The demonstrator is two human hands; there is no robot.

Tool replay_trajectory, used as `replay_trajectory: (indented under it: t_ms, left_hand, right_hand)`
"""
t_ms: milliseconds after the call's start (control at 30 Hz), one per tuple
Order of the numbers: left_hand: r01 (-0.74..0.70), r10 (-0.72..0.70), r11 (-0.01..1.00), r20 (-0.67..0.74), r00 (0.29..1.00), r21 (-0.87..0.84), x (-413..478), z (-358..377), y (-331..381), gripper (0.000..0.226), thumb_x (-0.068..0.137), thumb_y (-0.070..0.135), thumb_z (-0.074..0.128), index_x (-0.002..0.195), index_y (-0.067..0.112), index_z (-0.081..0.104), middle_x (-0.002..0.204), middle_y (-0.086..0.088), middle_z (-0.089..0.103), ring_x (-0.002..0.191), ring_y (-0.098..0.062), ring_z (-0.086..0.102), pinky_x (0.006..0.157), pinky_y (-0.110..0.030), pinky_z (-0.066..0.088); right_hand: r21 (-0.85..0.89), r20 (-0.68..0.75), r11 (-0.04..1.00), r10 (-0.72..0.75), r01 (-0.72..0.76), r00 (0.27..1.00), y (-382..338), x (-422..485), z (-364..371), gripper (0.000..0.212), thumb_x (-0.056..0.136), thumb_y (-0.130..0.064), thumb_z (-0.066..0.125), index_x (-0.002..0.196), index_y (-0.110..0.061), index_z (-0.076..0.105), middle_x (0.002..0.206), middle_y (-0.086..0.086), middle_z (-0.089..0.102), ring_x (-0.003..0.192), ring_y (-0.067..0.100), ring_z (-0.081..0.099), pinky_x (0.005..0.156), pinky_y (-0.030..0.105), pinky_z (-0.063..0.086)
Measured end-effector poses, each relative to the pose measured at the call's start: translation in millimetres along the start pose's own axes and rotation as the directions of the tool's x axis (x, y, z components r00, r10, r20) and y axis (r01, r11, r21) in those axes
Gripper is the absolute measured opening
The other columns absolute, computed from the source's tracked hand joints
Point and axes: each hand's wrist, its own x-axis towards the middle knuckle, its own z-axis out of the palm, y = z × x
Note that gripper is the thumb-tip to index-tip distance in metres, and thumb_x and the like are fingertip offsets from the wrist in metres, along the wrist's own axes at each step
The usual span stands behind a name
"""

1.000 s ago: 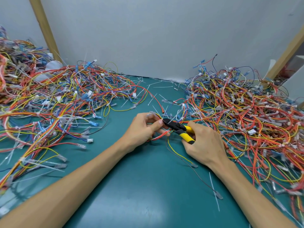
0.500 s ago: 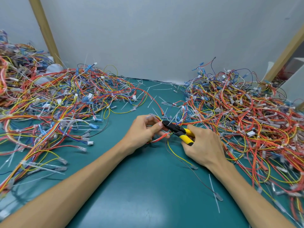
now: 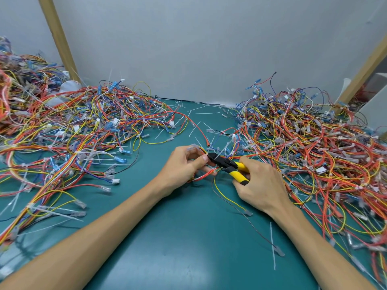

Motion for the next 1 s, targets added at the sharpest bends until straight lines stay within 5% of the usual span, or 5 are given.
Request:
replay_trajectory:
  t_ms: [233, 733, 867, 1000]
  left_hand:
    - [-0.005, 0.005, 1.0, 0.003, 1.0, -0.003, -0.5, -0.2, 1.3, 0.018, 0.099, 0.003, 0.049, 0.084, 0.008, 0.059, 0.084, 0.003, 0.072, 0.068, -0.01, 0.072, 0.056, -0.019, 0.04]
    - [0.015, -0.015, 1.0, 0.016, 1.0, 0.017, -1.7, -0.9, 2.0, 0.016, 0.1, 0.005, 0.049, 0.087, 0.005, 0.059, 0.077, 0.009, 0.074, 0.069, -0.008, 0.072, 0.058, -0.031, 0.034]
    - [0.017, -0.017, 1.0, 0.017, 1.0, 0.001, -1.7, -1.6, 1.0, 0.017, 0.099, 0.004, 0.049, 0.086, 0.006, 0.059, 0.077, 0.007, 0.074, 0.07, -0.011, 0.073, 0.071, -0.041, 0.036]
    - [0.016, -0.016, 1.0, 0.023, 1.0, -0.008, -1.4, -1.0, 0.1, 0.017, 0.099, 0.003, 0.05, 0.085, 0.005, 0.059, 0.079, 0.004, 0.073, 0.069, -0.012, 0.073, 0.071, -0.033, 0.04]
  right_hand:
    - [0.019, -0.016, 1.0, 0.001, -0.001, 1.0, 0.1, -0.9, -1.1, 0.023, 0.069, -0.045, 0.052, 0.075, -0.023, 0.047, 0.061, -0.01, 0.048, 0.063, 0.023, 0.05, 0.053, 0.031, 0.041]
    - [0.028, 0.034, 0.999, 0.022, -0.023, 0.999, 0.3, -0.9, -3.9, 0.02, 0.074, -0.034, 0.068, 0.079, -0.026, 0.05, 0.064, -0.013, 0.05, 0.065, 0.019, 0.052, 0.055, 0.029, 0.038]
    - [0.014, 0.052, 1.0, 0.024, -0.024, 0.998, 0.0, -0.8, -3.9, 0.021, 0.074, -0.035, 0.066, 0.078, -0.025, 0.048, 0.065, -0.011, 0.051, 0.065, 0.02, 0.051, 0.054, 0.03, 0.039]
    - [-0.015, 0.046, 0.999, 0.03, -0.029, 0.999, 0.3, -0.1, -2.3, 0.025, 0.07, -0.041, 0.056, 0.07, -0.021, 0.041, 0.056, -0.005, 0.048, 0.059, 0.027, 0.049, 0.053, 0.033, 0.043]
